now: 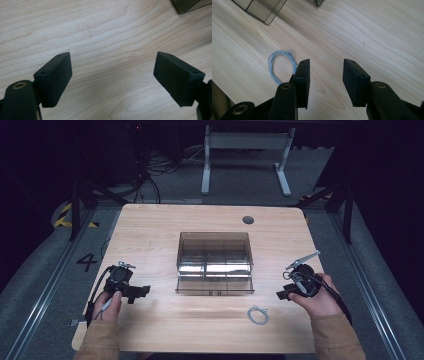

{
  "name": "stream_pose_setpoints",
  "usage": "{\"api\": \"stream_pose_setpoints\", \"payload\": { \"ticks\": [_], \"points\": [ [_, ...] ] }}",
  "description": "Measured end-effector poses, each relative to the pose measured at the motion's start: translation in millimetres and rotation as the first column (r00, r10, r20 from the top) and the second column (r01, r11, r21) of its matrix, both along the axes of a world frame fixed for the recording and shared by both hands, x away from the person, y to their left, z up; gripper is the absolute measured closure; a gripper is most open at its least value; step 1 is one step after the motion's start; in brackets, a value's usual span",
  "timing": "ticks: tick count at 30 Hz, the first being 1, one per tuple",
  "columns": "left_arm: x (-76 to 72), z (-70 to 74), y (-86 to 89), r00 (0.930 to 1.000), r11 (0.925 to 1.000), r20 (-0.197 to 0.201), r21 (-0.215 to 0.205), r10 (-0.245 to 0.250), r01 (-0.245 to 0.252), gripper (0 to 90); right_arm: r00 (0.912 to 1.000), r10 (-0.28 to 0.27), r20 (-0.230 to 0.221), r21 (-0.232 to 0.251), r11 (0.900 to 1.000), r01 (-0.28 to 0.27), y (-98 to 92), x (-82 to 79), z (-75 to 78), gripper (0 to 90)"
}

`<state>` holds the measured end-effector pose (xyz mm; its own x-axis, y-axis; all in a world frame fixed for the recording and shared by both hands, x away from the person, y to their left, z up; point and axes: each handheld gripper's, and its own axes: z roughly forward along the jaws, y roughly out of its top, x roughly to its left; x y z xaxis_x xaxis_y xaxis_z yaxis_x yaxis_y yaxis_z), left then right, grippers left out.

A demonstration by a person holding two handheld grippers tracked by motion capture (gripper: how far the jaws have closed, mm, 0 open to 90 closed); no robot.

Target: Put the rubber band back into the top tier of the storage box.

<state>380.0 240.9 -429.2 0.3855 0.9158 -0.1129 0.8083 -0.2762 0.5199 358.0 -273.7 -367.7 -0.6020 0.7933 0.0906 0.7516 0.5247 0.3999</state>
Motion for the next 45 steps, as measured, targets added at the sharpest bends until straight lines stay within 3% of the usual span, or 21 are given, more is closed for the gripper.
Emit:
{"api": "stream_pose_setpoints", "payload": {
  "ticks": [11, 16, 27, 36, 45],
  "points": [
    [-0.1, 0.2, -0.1, 1.0000, 1.0000, 0.001, 0.000, -0.001, 0.001, 16.0, 0.9997, 0.017, -0.016, 0.006, 1.000, -0.017, 13.2, -4.7, -1.1, 61.0],
    [0.0, -0.1, -0.5, 1.0000, 1.0000, 0.005, 0.002, -0.003, 0.003, 16.0, 0.9996, 0.023, -0.018, -0.012, 1.000, -0.024, 22.2, -5.4, -5.7, 61.2],
    [1.1, -0.4, -0.6, 1.0000, 1.0000, 0.001, 0.000, -0.008, 0.008, 16.0, 0.9956, 0.082, -0.044, -0.025, 0.996, -0.083, 39.1, -6.0, -17.5, 60.7],
    [1.5, -0.4, -0.5, 1.0000, 1.0000, 0.004, -0.003, -0.006, 0.006, 16.0, 0.9888, 0.132, -0.070, -0.012, 0.991, -0.133, 47.0, -3.8, -29.1, 62.4],
    [2.1, -0.5, -1.2, 1.0000, 0.9999, 0.002, -0.010, -0.004, 0.004, 16.0, 0.9815, 0.179, -0.069, -0.053, 0.982, -0.183, 54.2, -1.3, -43.4, 63.6]
  ]
}}
